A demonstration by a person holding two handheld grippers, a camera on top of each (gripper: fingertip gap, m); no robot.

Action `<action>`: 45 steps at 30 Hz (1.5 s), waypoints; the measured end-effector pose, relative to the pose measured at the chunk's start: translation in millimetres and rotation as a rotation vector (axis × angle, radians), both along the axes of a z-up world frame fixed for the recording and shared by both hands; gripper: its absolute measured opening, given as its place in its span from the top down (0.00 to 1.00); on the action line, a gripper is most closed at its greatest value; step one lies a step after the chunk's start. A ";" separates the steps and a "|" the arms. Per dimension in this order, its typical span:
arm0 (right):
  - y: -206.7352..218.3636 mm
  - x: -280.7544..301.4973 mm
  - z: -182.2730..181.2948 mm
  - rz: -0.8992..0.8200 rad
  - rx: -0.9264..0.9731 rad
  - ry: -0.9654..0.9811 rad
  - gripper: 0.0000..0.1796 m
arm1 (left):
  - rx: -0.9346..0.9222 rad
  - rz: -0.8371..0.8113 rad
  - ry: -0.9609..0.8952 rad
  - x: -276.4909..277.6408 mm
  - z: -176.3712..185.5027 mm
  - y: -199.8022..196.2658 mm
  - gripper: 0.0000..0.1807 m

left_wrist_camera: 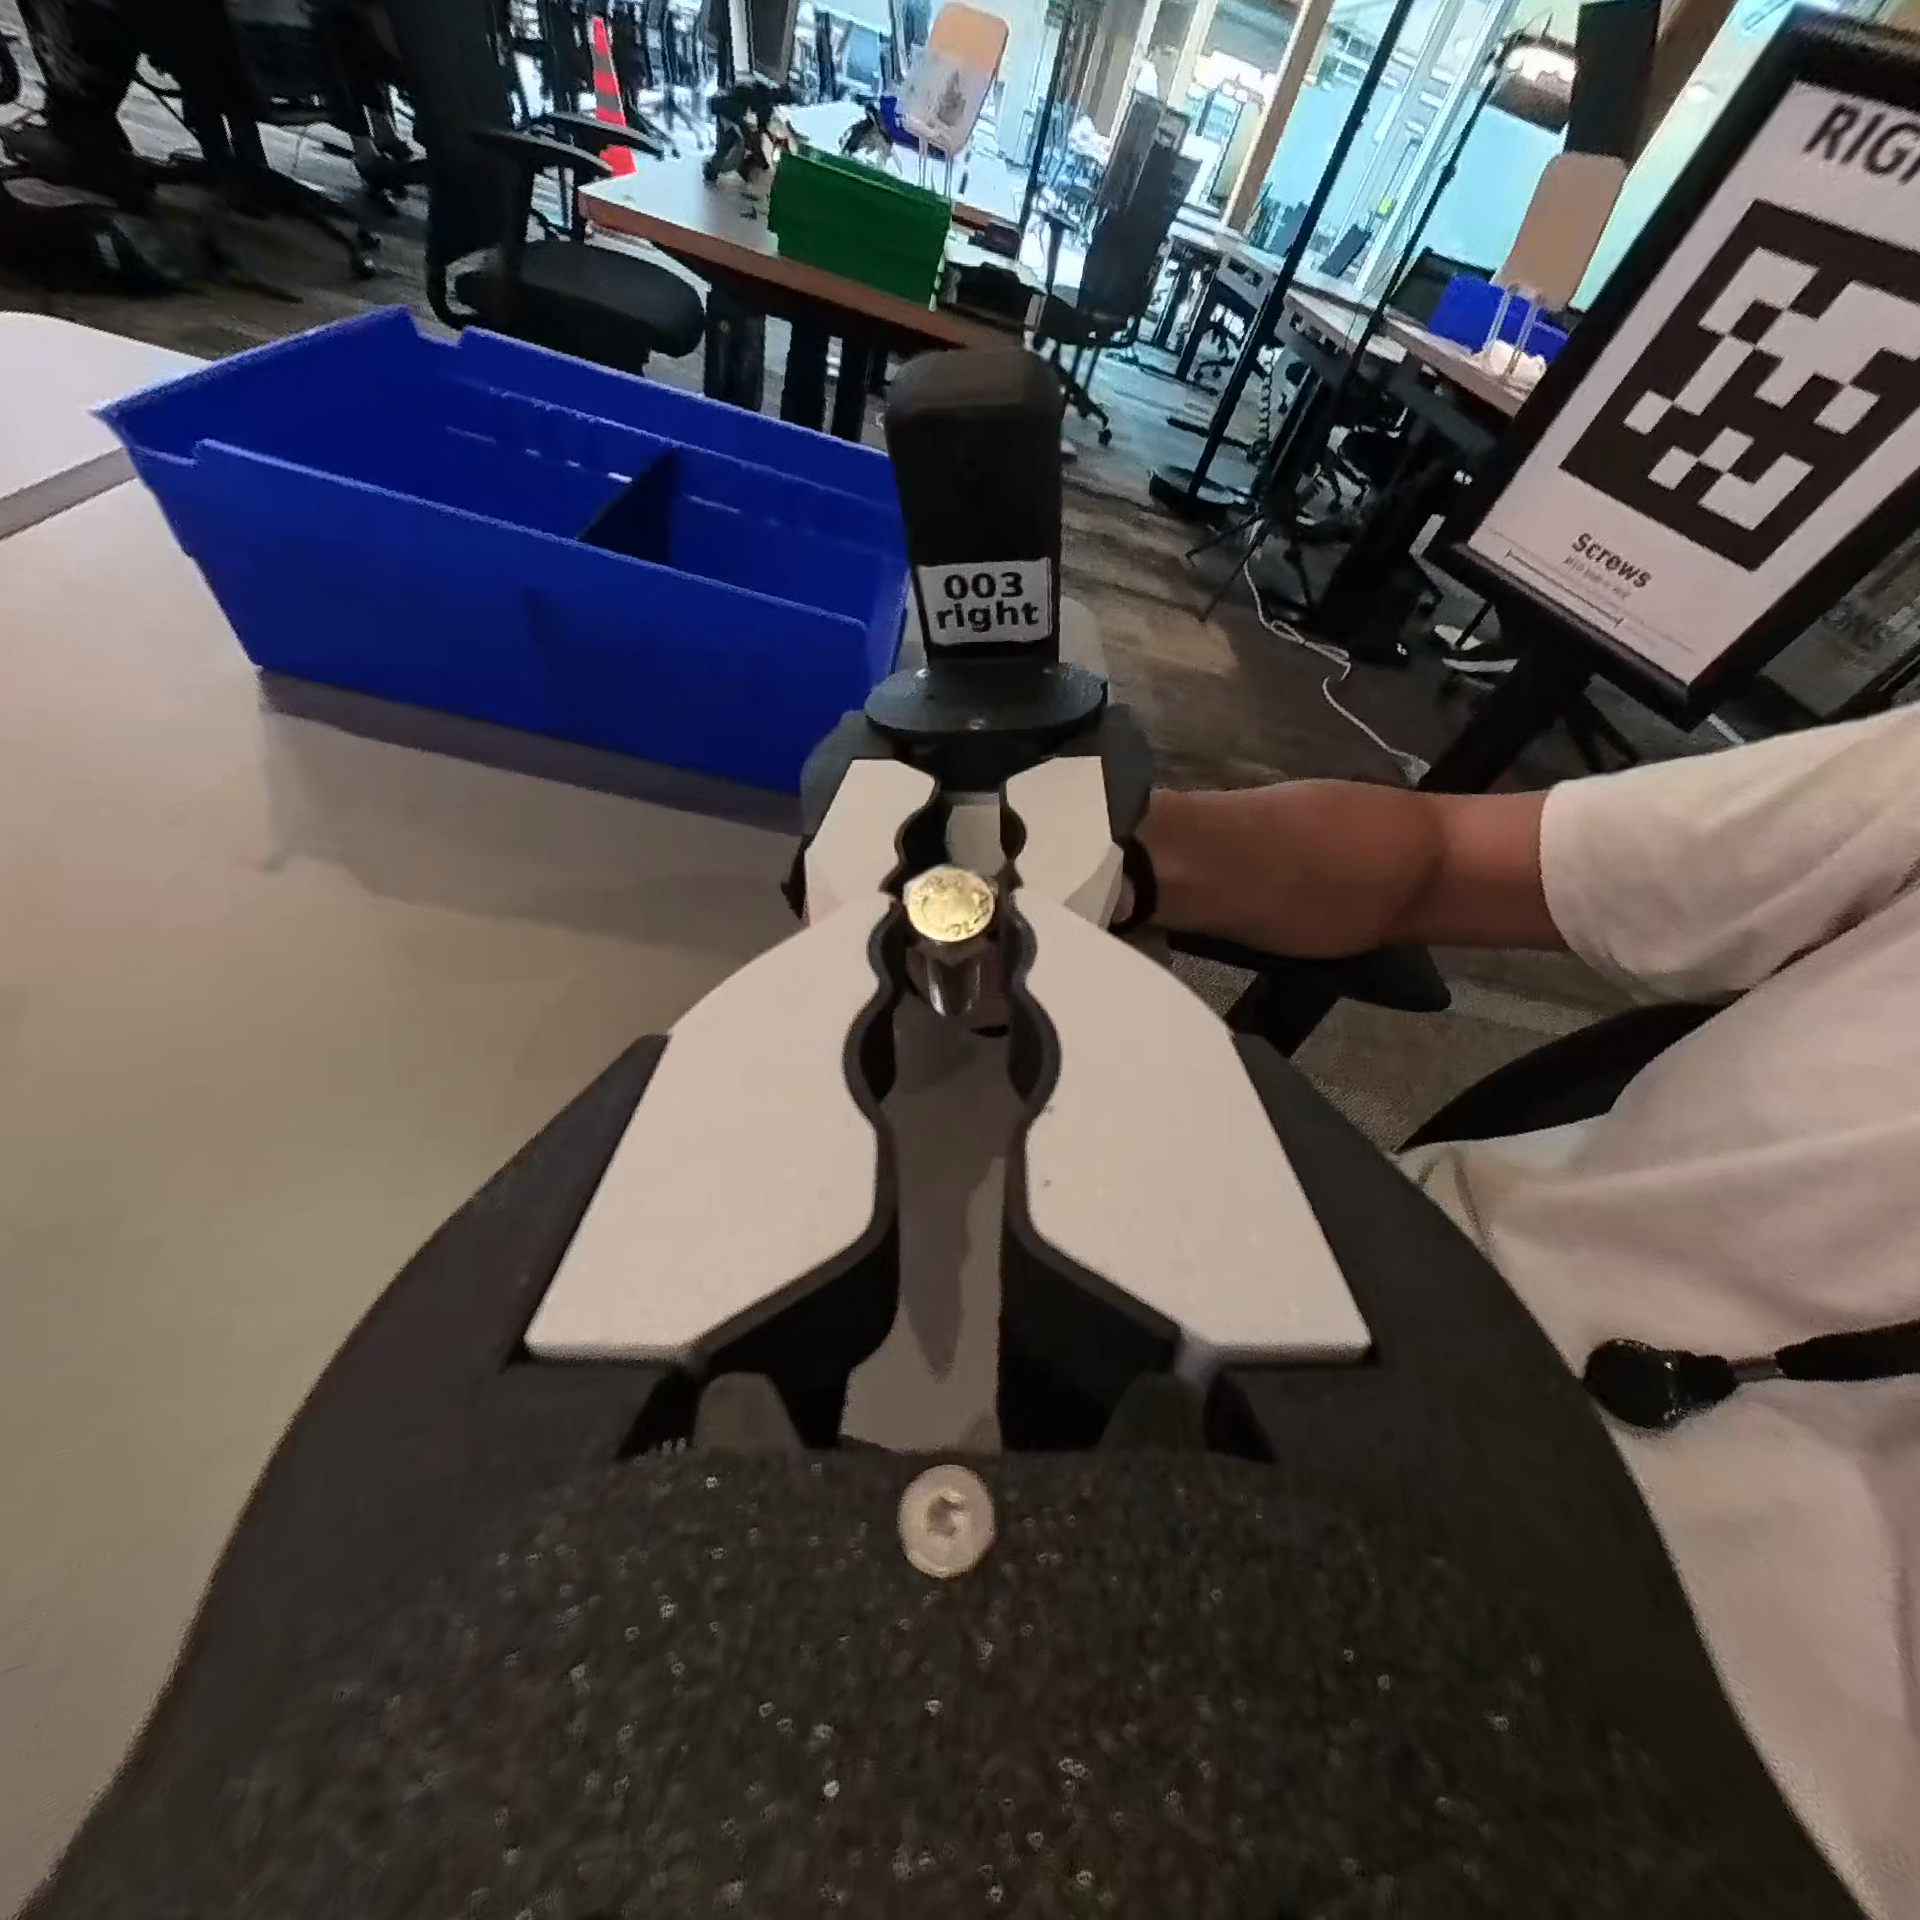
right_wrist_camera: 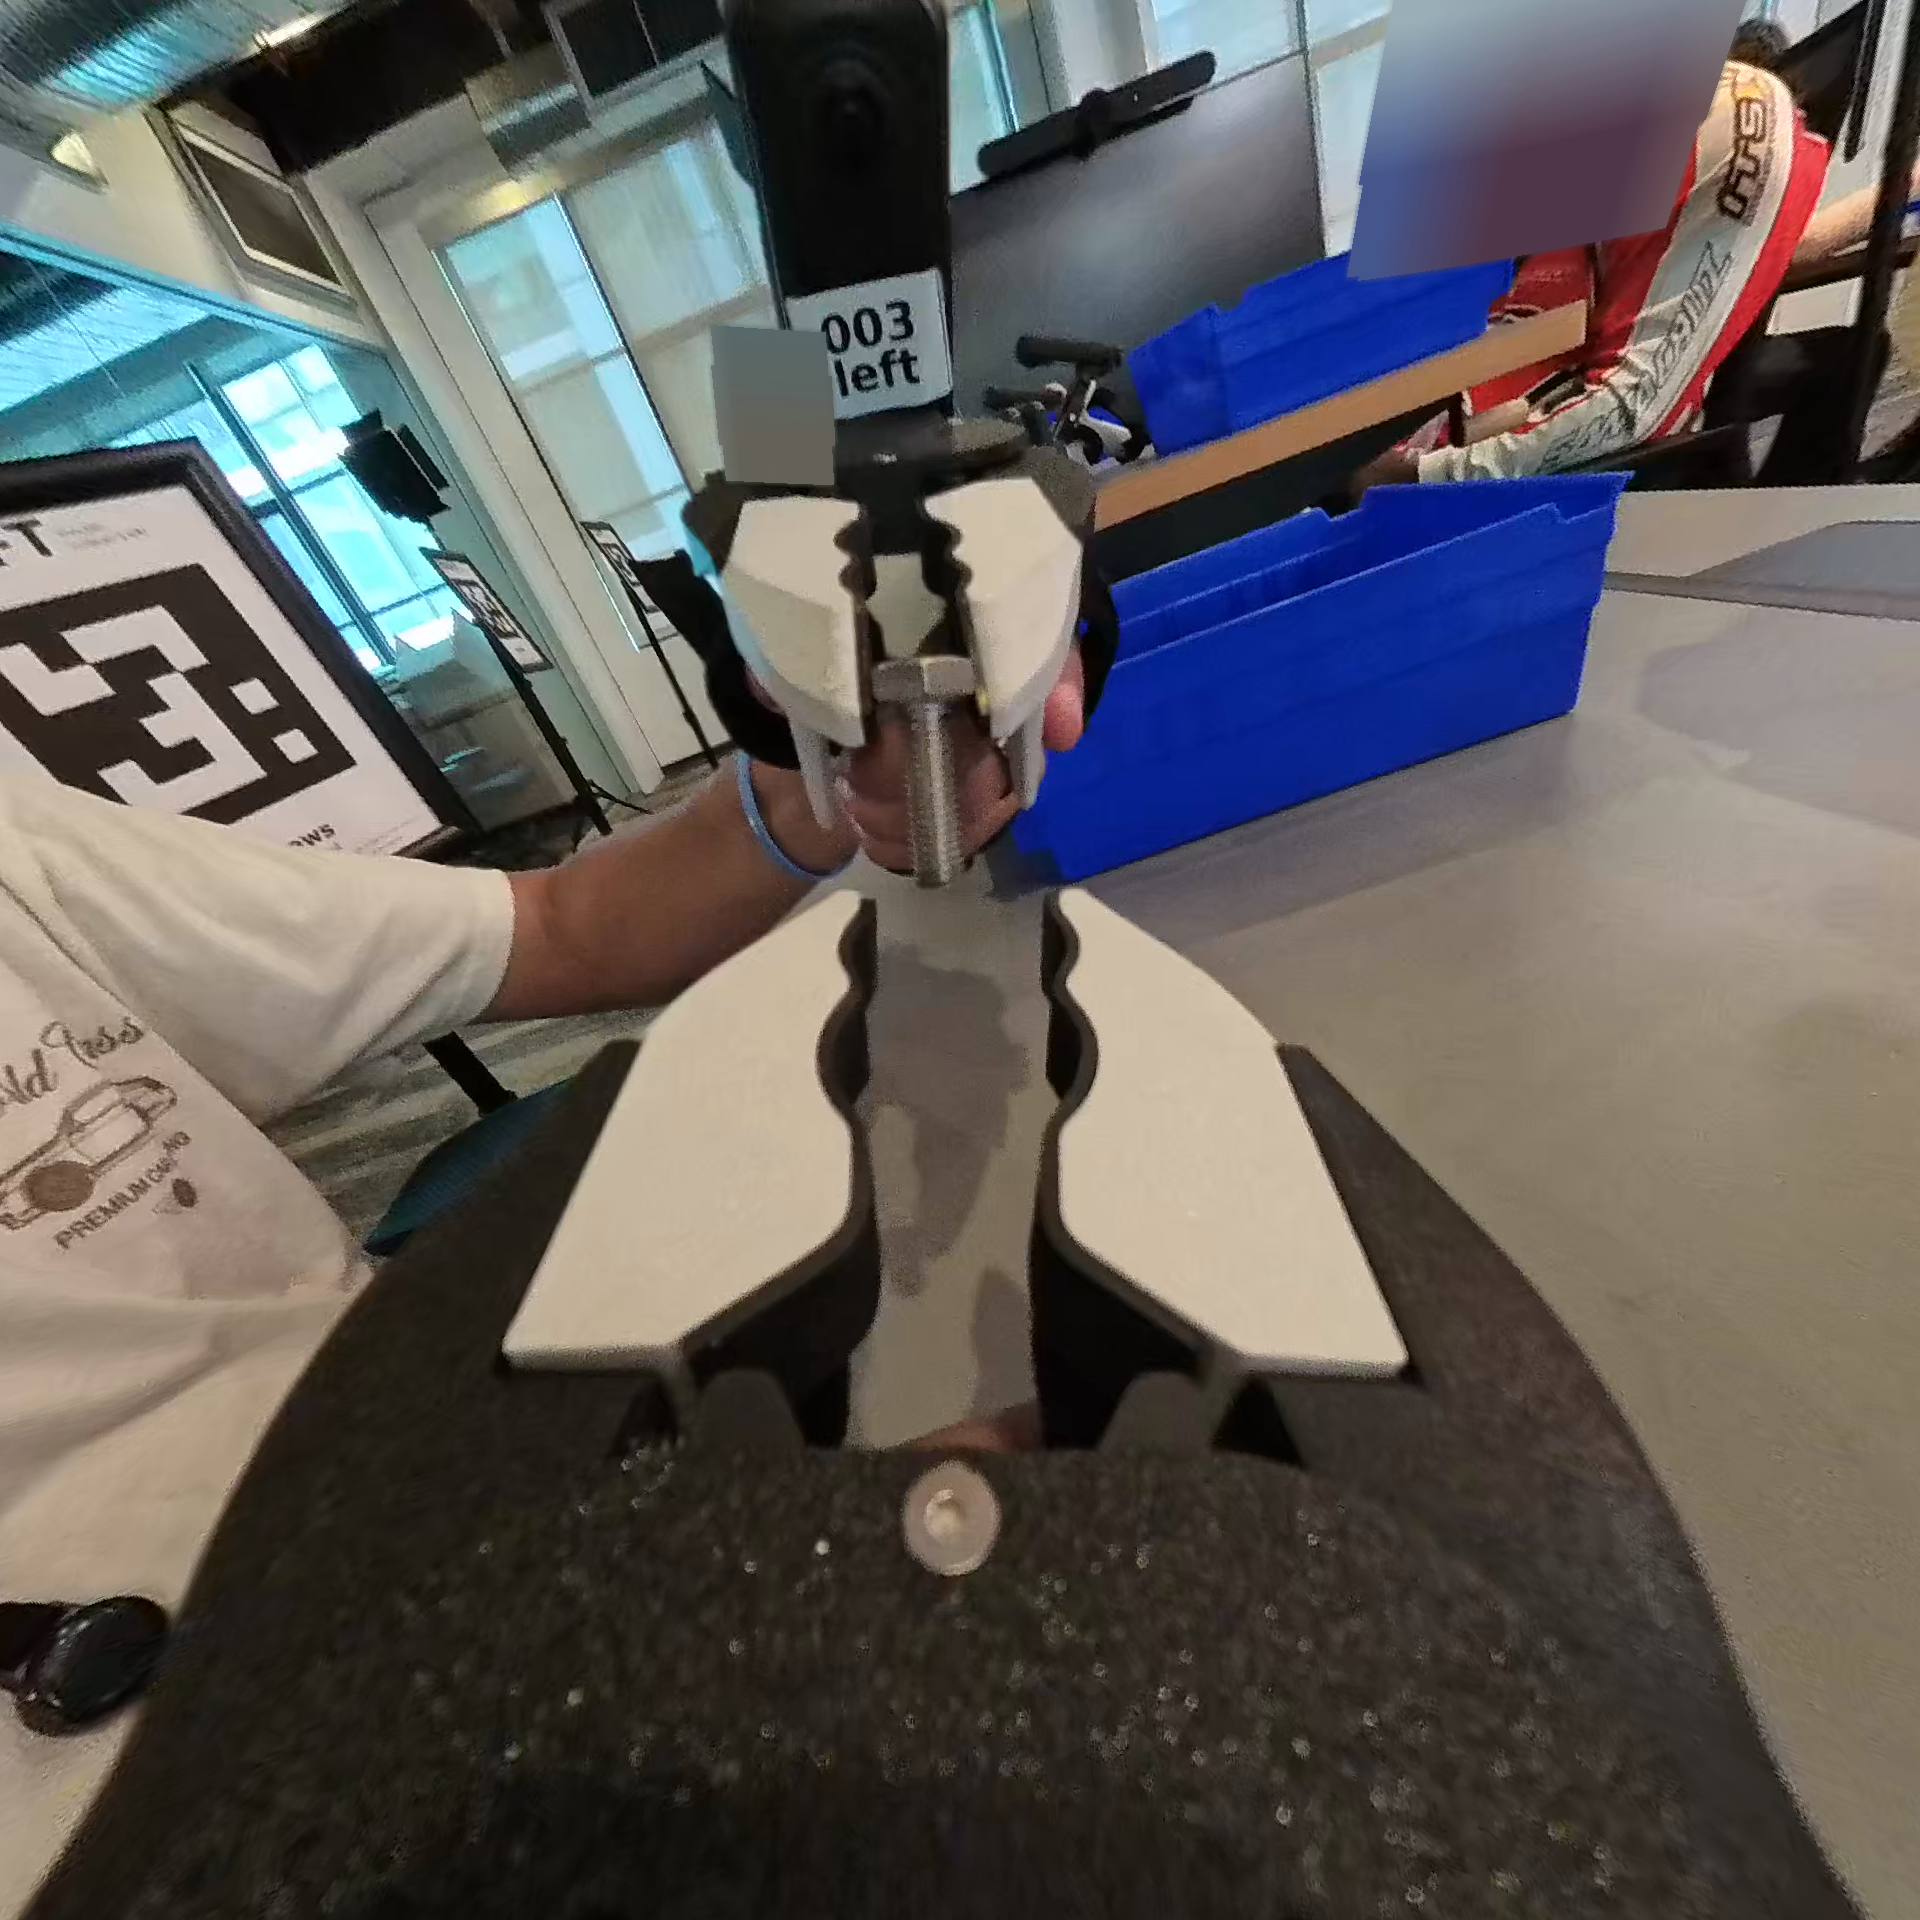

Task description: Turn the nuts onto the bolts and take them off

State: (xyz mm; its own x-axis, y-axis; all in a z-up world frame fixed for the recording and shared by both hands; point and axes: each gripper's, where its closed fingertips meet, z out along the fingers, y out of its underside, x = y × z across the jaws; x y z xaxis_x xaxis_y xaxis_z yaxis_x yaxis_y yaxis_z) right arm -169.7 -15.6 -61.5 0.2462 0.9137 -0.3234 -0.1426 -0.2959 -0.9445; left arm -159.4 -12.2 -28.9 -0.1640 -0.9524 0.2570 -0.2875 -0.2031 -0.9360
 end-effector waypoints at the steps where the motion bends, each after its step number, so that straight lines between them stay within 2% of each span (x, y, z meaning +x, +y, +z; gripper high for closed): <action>1: -0.6 0.7 0.5 0.005 -0.002 0.004 0.84 | -0.007 -0.005 -0.009 2.7 0.5 -1.7 0.91; 5: -5.3 0.6 2.8 0.021 0.004 0.016 0.85 | -0.019 -0.013 -0.019 7.0 -4.8 -4.3 0.91; 6: -5.9 0.6 2.5 0.023 0.013 0.011 0.95 | -0.024 -0.019 -0.021 7.1 -6.0 -5.1 0.91; 12: -3.3 0.7 1.8 0.007 0.026 -0.012 0.95 | -0.064 0.001 -0.041 5.0 -6.9 -2.4 0.91; 15: 1.2 5.2 3.4 -0.022 0.033 -0.008 0.95 | -0.061 0.067 -0.068 0.5 -4.4 3.5 0.77; 18: 6.5 11.8 5.1 -0.058 0.032 0.005 0.95 | -0.035 0.256 -0.062 -12.7 -7.6 22.9 0.74; 20: 13.1 16.7 5.0 -0.106 0.032 0.004 0.95 | 0.015 0.479 -0.005 -28.8 -20.6 46.5 0.75; 23: 28.0 26.7 1.5 -0.221 0.030 -0.017 0.95 | 0.120 0.909 0.141 -73.8 -49.0 86.7 0.77; 25: 38.6 35.0 -4.3 -0.314 0.031 -0.060 0.95 | 0.185 1.079 0.137 -96.5 -57.7 96.0 0.77; 27: 44.2 41.1 -9.3 -0.381 0.042 -0.103 0.95 | 0.222 1.149 0.114 -107.7 -66.9 98.0 0.78; 33: 43.4 45.9 -13.4 -0.435 0.056 -0.155 0.95 | 0.223 1.153 0.104 -112.7 -70.3 103.0 0.78; 35: 41.0 53.5 4.0 -0.461 0.082 -0.178 0.95 | 0.261 1.152 0.100 -114.4 -66.9 102.2 0.79; 37: 46.3 86.6 38.4 -0.584 0.118 -0.292 0.95 | 0.290 1.150 0.087 -114.9 -62.9 100.9 0.79; 39: 57.8 140.8 78.3 -0.708 0.119 -0.424 0.95 | 0.301 1.123 0.075 -110.7 -61.2 97.5 0.79; 41: 81.9 205.8 100.6 -0.816 0.061 -0.604 0.95 | 0.296 1.099 0.067 -105.9 -60.9 94.4 0.79; 43: 110.9 270.2 88.1 -0.836 -0.093 -0.885 0.95 | 0.281 1.064 0.069 -99.9 -62.7 91.0 0.79; 45: 130.2 314.3 56.8 -0.746 -0.318 -1.051 0.95 | 0.276 1.050 0.071 -96.6 -63.7 90.0 0.79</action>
